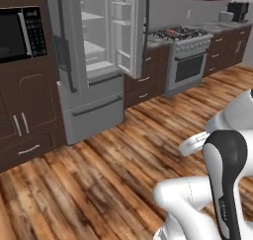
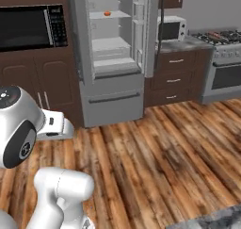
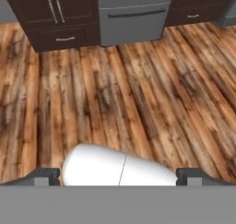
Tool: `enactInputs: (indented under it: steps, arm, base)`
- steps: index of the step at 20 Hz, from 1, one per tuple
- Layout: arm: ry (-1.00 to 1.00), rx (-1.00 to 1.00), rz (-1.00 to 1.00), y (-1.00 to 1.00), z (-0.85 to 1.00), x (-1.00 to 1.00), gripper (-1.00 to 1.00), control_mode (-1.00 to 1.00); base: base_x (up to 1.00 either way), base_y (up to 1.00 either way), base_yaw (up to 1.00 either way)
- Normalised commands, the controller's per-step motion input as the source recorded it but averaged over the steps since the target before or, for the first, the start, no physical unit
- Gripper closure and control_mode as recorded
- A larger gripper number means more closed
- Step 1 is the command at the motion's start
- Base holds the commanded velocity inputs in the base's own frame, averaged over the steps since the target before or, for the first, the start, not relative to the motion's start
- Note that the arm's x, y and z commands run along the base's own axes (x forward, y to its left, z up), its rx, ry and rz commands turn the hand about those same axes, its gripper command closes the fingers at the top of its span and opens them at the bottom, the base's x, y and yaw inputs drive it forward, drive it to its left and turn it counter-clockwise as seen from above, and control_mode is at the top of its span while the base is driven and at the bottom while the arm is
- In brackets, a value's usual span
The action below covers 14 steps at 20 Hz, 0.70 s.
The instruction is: Place the cold items (squash and kiwi) from the fridge in one tupperware on the dining counter. Place the warm items (kebab skewer and hot dog) in the stove area in another tupperware.
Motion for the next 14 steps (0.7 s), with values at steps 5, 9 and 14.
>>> enactInputs:
  steps: [5, 9, 14]
  arm:
    - [0.00, 0.00, 0.00, 0.00, 0.00, 0.00, -1.00, 1.00]
    - [0.00, 0.00, 0.00, 0.00, 0.00, 0.00, -1.00, 1.00]
    - [0.00, 0.00, 0.00, 0.00, 0.00, 0.00, -1.00, 1.00]
  base:
    - [1.00, -0.19, 0.33]
    - [1.00, -0.24, 0.33]
    - [1.00, -0.34, 0.34]
